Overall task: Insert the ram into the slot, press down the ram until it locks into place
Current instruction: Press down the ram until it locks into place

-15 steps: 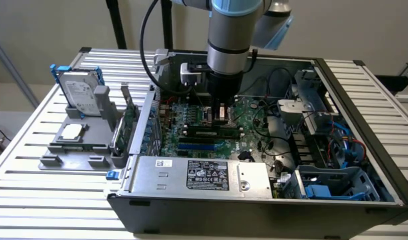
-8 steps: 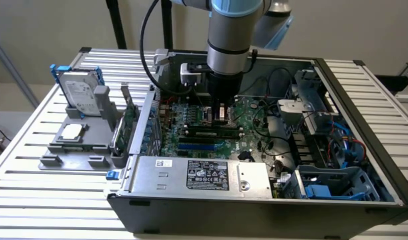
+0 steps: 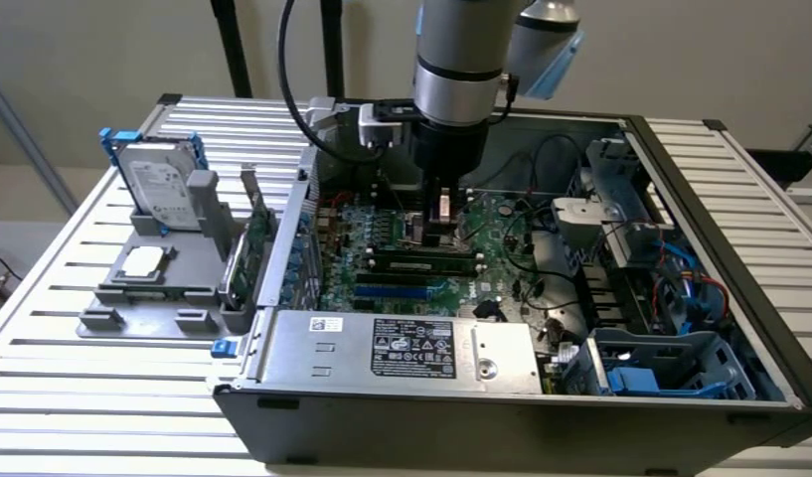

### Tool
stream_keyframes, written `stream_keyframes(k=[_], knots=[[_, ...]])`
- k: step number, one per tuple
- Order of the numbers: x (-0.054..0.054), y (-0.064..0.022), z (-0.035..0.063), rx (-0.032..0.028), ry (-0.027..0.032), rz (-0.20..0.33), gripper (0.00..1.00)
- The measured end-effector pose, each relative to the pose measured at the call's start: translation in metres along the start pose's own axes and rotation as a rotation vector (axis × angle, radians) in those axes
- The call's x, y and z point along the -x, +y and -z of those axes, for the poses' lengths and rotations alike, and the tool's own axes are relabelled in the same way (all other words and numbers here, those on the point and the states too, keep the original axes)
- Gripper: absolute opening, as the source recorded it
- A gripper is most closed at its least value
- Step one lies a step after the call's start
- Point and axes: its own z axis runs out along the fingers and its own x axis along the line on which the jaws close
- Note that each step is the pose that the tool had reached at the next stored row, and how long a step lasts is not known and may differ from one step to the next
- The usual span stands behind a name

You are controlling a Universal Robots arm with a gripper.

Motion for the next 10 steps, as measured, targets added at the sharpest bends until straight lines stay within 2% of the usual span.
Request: stream_keyframes(k=[10], knots=[[0.0,0.0,0.0001,0.0001,0.0002,0.0,0.11]])
